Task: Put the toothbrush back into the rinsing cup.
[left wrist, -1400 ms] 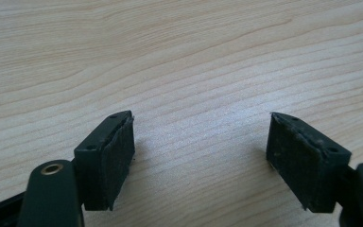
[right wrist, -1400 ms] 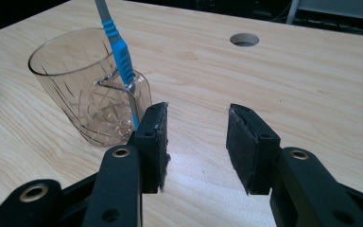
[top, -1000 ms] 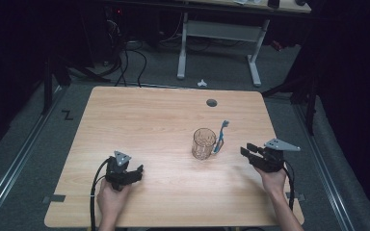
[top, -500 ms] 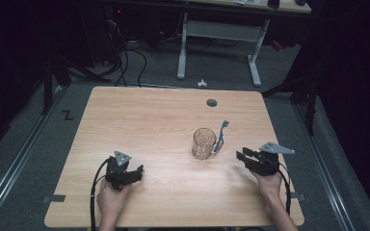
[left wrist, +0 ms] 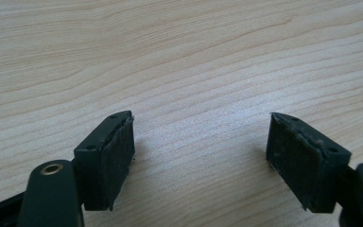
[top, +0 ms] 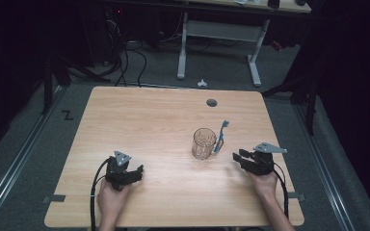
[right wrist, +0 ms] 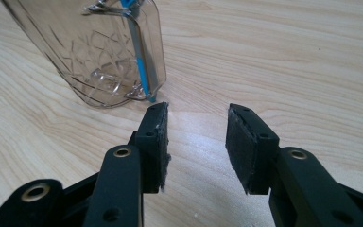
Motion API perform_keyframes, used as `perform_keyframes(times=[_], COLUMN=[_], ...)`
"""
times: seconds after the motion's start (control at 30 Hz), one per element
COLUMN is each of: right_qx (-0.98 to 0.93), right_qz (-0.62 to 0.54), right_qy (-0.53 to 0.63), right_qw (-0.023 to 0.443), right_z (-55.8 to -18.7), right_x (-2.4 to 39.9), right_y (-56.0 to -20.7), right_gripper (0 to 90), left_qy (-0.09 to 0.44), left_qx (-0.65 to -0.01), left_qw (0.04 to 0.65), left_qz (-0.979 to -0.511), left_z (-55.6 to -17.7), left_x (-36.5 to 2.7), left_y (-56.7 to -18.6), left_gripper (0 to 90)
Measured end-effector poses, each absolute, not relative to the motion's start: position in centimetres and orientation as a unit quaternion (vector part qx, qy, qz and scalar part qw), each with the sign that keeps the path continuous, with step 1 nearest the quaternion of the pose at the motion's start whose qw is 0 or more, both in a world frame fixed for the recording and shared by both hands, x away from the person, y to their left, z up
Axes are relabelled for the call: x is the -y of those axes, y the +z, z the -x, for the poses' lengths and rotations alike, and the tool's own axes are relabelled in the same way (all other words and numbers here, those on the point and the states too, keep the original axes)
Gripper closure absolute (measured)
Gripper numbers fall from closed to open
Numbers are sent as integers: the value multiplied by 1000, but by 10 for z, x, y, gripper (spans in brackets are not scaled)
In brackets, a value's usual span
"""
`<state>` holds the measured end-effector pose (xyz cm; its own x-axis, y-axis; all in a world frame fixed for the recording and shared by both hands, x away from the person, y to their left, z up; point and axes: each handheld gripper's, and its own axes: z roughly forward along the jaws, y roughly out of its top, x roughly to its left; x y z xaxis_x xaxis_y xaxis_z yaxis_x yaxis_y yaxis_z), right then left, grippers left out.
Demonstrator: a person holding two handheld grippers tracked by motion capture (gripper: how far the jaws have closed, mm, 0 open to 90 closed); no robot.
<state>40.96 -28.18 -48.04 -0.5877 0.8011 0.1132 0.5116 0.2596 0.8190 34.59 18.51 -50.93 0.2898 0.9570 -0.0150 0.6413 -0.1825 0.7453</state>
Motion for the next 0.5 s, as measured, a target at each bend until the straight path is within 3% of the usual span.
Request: perform_keyframes(times=[0.5], right_qx=[-779], right_qz=[-438], right_qy=[421], right_qw=[156], right_z=[-414], right_x=[284], right_y=[-495], right_gripper=[596], left_qy=[238], left_qx=[-546], left_qw=[332], left_qz=[-731], left_z=[-346], left_x=[-185], left_y=[-509], left_gripper=[248])
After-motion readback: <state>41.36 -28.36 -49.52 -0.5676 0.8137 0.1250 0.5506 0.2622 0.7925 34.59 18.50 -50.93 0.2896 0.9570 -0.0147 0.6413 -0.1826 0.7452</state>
